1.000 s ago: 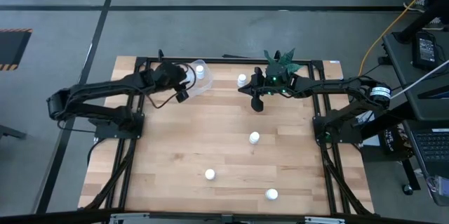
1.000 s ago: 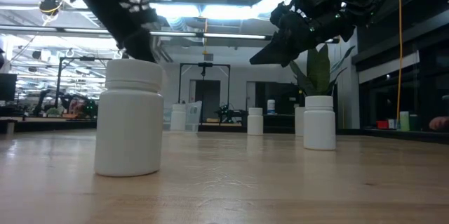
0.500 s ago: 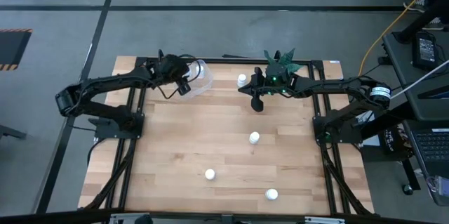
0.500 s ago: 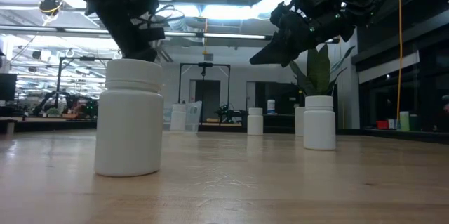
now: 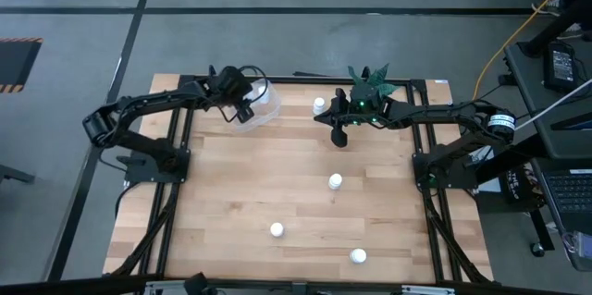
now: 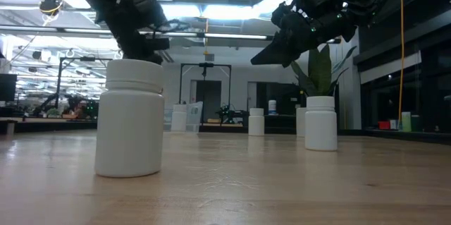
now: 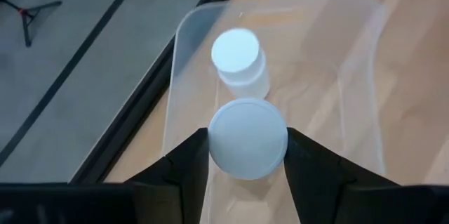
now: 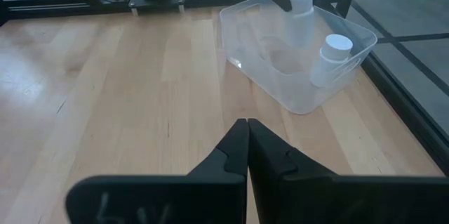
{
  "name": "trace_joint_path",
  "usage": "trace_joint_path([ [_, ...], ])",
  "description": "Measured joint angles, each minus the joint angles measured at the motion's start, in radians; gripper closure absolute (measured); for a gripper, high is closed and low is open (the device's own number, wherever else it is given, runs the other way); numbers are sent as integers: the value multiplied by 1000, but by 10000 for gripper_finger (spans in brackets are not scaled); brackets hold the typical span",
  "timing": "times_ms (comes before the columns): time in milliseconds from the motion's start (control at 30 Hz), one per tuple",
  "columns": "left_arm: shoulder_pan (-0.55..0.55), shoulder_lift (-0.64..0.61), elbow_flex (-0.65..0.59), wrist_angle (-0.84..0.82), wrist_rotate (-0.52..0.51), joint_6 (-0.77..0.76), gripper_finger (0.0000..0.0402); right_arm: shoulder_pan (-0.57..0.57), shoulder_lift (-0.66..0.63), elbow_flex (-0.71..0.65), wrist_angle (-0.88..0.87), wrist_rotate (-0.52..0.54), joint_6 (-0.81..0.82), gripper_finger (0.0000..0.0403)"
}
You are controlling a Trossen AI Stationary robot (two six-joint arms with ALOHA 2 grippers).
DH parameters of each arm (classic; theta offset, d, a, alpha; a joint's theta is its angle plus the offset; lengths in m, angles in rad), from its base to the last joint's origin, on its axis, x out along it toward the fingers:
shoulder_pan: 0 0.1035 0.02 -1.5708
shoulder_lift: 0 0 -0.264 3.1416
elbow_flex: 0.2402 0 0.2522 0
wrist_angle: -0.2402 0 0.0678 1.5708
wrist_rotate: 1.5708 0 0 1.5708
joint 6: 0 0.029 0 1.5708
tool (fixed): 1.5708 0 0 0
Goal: Pick and place pill bottles into a basket
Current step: Put the white pill bottle into the transparent container
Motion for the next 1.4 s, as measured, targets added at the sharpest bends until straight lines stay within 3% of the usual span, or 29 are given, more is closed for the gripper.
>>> trace_joint_path([
  [267,0,49,0,5,-55,21,245,0,0,0,0,0,0,395],
  [1400,-1,53,0,4,-50,-6,245,0,0,0,0,0,0,395],
])
